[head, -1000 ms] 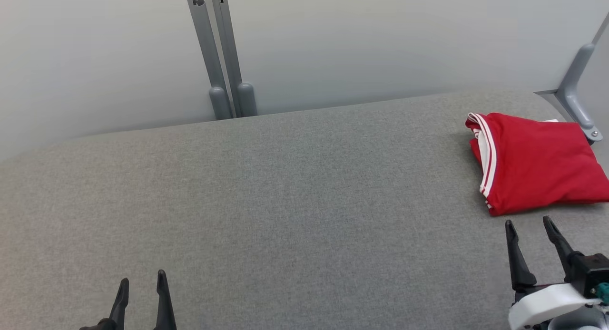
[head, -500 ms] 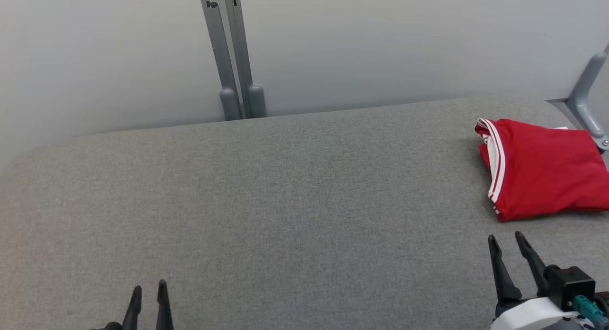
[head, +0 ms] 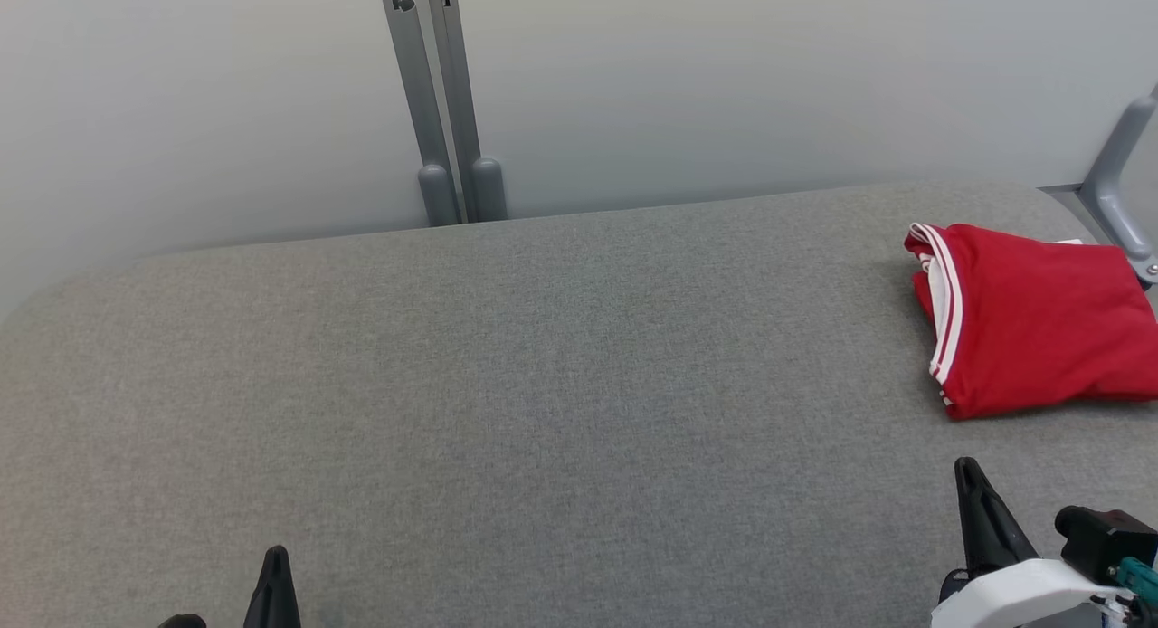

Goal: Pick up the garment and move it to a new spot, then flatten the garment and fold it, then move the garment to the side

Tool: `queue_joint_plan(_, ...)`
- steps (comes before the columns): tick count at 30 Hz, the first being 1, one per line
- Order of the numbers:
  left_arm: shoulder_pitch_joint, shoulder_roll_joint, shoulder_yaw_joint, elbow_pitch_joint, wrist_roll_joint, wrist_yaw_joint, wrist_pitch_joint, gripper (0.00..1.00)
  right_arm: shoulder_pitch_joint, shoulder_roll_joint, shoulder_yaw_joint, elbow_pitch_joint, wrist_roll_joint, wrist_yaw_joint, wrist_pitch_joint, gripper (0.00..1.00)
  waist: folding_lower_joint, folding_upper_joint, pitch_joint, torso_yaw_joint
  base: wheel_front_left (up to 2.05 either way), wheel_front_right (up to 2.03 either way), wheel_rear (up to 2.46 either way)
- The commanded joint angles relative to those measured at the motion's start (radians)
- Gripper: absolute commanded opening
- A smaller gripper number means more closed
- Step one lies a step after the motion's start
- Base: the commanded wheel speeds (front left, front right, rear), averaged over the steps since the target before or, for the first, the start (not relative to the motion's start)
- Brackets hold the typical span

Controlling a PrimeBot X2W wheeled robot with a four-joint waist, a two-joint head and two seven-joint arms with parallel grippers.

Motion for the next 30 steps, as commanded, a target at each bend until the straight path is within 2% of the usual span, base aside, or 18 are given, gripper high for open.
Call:
queue_joint_plan(1,-0.035,0.003,0.009,-0.017,-0.041,-0.008,0.009,0.00,-0.031,-0.003,-0.008,-0.012,0.047,0.000,0.008,0.00,0.0000,0.0000,0.001,0.000,0.00,0.00,0.00)
queue_joint_plan(30,-0.124,0.006,0.045,-0.020,-0.432,-0.034,0.119,0.00,-0.098,0.027,-0.037,0.001,0.495,0.000,0.120,0.00,0.0000,0.0000,0.015,0.002,0.00,0.00,0.00)
